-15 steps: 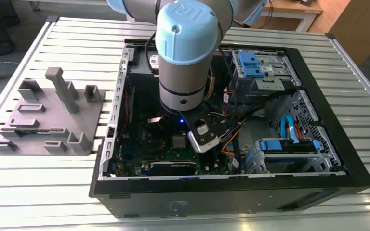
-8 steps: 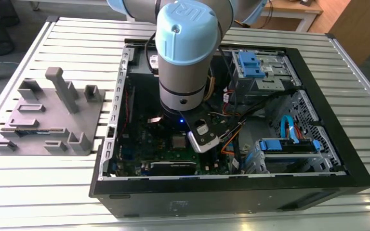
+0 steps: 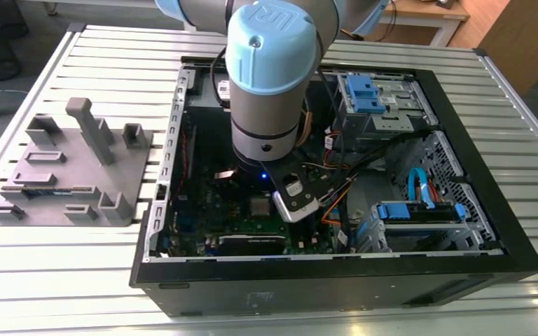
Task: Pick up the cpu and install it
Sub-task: 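Place the cpu into insertion slot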
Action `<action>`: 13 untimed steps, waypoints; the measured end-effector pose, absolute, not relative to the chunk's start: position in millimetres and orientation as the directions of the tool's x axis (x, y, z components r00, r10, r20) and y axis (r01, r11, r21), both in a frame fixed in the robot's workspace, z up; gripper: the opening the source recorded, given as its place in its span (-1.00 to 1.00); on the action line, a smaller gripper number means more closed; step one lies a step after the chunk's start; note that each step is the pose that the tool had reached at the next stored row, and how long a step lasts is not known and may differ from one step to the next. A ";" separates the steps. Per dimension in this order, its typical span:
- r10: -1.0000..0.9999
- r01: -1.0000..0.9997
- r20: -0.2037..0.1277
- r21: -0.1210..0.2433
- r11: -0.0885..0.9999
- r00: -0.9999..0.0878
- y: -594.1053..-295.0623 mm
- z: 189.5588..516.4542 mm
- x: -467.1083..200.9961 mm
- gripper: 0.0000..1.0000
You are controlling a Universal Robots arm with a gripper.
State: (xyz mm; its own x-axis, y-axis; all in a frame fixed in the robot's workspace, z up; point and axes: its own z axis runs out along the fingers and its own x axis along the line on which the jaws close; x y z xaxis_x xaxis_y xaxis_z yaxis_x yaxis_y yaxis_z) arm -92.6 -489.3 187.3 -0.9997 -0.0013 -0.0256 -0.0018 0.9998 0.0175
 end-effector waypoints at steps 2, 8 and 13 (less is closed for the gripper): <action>-0.001 -0.002 -0.026 0.018 1.000 -1.000 -489.3 187.3 -92.6 0.08; -0.001 -0.002 -0.026 0.018 1.000 -1.000 -489.3 187.3 -92.6 0.08; -0.001 -0.002 -0.025 0.018 1.000 -1.000 -489.3 187.4 -92.7 -0.02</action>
State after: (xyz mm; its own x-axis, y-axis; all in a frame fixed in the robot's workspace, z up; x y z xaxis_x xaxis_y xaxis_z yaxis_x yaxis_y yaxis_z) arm -92.7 -489.3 187.4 -0.9997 -0.0012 -0.0255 -0.0017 0.9998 0.0178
